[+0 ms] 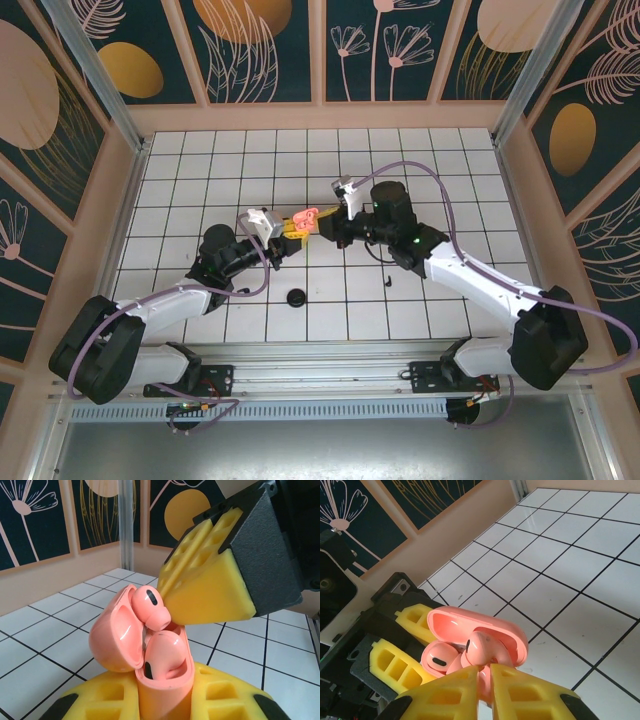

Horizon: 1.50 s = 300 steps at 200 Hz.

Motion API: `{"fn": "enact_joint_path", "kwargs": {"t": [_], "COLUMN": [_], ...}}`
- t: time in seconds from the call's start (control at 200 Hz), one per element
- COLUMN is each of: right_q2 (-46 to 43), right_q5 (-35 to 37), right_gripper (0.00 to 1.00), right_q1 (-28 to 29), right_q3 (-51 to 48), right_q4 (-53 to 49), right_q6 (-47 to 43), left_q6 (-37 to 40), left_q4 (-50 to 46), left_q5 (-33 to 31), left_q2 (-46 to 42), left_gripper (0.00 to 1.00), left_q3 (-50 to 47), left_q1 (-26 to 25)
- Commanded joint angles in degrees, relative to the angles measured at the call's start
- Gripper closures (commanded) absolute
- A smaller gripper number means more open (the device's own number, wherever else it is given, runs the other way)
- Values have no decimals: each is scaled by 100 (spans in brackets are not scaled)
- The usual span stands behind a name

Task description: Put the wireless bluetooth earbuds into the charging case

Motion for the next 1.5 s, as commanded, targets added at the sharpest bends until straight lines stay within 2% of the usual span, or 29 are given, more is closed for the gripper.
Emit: {"fn": "enact_joint_path", "kwargs": {"t": [0.0, 0.756, 0.906, 1.111, 1.256, 1.366, 1.446, 1.496], "right_q2": [-189, -504, -659, -928, -845, -803, -905, -832], "right_q5": [-137, -421, -359, -41, -29, -388, -428, -396], "right_gripper": [85, 77, 75, 66, 66, 69, 57, 54], "right_q1": [-61, -125, -129, -160, -191, -195, -196, -196], "right_q3": [-109, -33, 31, 469, 1112, 1371, 1303, 1409], "right_q4": [-80, -129, -360, -1316, -2373, -2947, -2790, -2813], "right_q6": [35, 66, -169, -1661, -3363, -4983, -5622, -5863], "left_q6": [-5, -21, -10, 160, 260, 318, 393, 435], "left_q4": [253, 198, 165, -57, -165, -218, -304, -343], "left_q5": [56, 41, 77, 138, 166, 212, 240, 240], "left_q2": [-109, -76, -66, -109, -134, -144, -167, -183], "left_gripper": [92, 92, 92, 92, 92, 92, 92, 92], "left_q3": [152, 166, 160, 208, 233, 231, 232, 238], "left_q1": [-32, -34, -32, -29, -33, -27, -33, -32]}}
